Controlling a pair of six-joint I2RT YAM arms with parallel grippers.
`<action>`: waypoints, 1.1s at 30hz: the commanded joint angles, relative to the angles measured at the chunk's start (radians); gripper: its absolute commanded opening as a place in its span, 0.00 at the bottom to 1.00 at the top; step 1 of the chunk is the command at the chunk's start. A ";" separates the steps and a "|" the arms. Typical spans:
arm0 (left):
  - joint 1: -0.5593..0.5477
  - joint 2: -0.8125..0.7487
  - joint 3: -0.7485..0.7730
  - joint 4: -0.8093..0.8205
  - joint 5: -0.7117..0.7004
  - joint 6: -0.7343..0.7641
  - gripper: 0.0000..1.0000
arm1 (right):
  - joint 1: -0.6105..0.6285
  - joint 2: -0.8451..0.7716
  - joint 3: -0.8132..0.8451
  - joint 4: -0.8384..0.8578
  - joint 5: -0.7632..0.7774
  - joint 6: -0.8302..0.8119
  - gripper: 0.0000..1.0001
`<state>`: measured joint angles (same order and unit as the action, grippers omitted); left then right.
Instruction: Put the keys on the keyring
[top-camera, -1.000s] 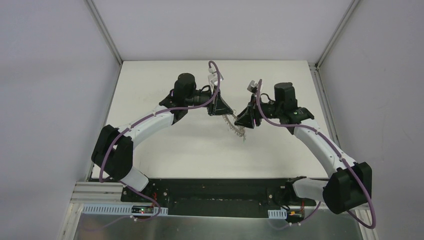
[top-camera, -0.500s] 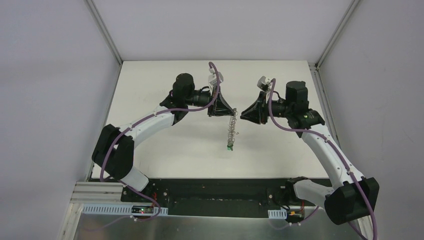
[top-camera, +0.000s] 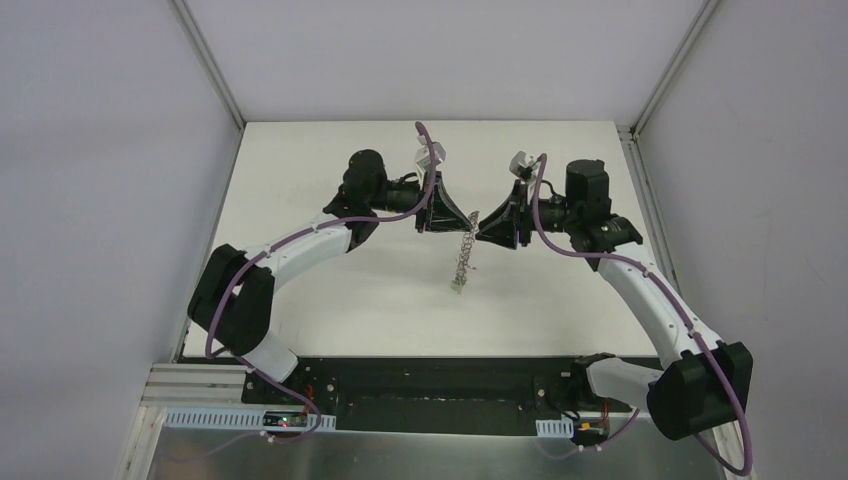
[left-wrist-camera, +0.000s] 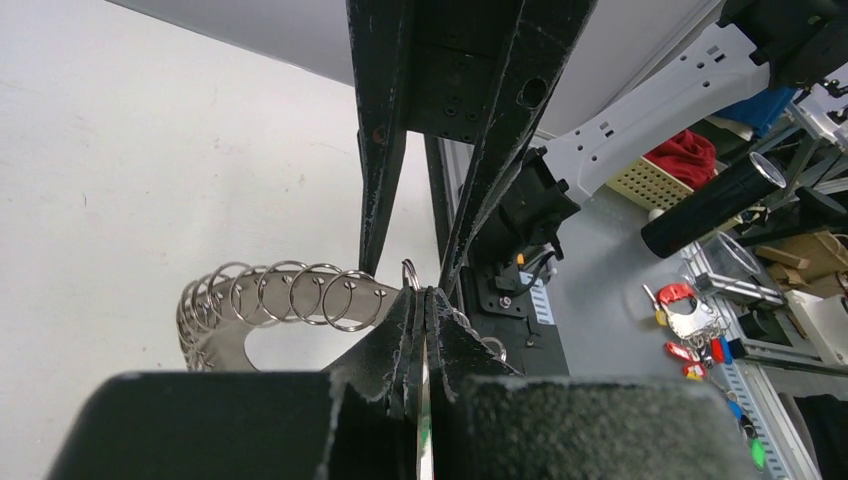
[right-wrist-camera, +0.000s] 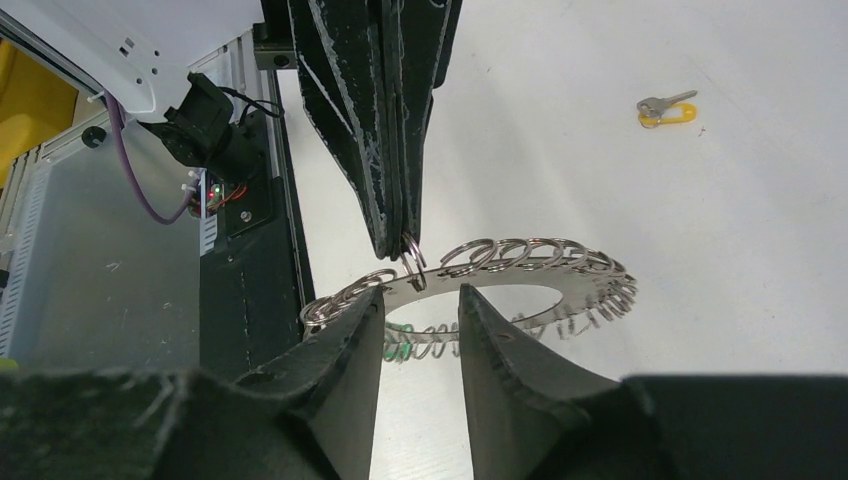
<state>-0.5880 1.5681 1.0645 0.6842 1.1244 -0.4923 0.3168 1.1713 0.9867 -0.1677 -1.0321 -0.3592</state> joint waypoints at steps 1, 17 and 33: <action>-0.001 0.006 0.002 0.123 0.040 -0.052 0.00 | 0.008 0.004 0.024 0.047 -0.015 0.001 0.36; -0.004 0.015 0.002 0.110 0.041 -0.051 0.00 | 0.020 0.018 0.030 0.068 -0.053 0.029 0.08; -0.004 0.003 0.041 -0.070 0.039 0.071 0.00 | 0.034 -0.010 0.063 -0.081 0.030 -0.106 0.00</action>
<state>-0.5880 1.5860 1.0649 0.6720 1.1446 -0.5007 0.3309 1.1912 0.9886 -0.1867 -1.0431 -0.3710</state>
